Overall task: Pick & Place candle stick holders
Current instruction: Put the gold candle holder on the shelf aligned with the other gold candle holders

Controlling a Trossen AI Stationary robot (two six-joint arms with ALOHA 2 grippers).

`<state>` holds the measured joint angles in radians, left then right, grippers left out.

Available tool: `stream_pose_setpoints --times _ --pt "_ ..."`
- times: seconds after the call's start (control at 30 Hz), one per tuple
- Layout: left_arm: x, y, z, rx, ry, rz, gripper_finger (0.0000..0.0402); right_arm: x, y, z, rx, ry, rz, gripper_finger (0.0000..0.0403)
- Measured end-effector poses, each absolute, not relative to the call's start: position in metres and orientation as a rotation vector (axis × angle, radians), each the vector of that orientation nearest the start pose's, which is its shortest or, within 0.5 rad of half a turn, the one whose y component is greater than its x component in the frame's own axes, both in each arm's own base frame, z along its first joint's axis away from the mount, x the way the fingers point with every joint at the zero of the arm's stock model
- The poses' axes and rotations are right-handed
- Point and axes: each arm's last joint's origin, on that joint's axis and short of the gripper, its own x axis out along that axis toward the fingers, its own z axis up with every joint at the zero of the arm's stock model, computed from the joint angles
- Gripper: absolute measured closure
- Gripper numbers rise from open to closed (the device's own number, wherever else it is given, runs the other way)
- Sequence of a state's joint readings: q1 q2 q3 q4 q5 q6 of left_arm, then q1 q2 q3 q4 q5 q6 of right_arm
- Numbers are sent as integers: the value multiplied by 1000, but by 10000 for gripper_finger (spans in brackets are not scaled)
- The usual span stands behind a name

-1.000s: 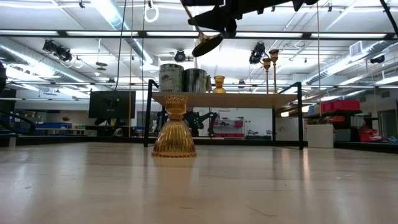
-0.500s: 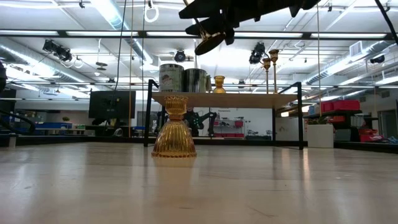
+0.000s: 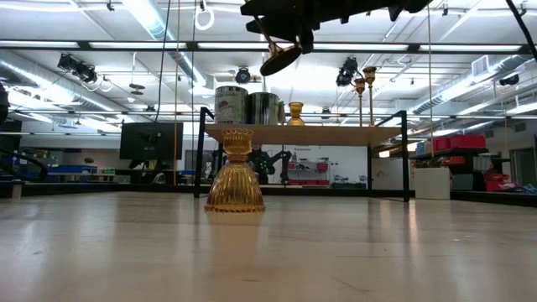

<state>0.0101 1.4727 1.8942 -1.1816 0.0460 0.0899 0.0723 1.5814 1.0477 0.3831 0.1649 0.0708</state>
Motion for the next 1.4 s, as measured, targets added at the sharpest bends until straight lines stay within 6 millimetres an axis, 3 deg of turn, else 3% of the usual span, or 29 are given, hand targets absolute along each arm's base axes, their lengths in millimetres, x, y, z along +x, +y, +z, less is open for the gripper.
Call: stream_pose_setpoints --times 0.87,1.4 --pt "262 1 453 71 776 -74 246 359 23 284 53 113 -47 348" --pt "262 1 453 74 777 -75 244 359 23 284 29 113 -45 367"
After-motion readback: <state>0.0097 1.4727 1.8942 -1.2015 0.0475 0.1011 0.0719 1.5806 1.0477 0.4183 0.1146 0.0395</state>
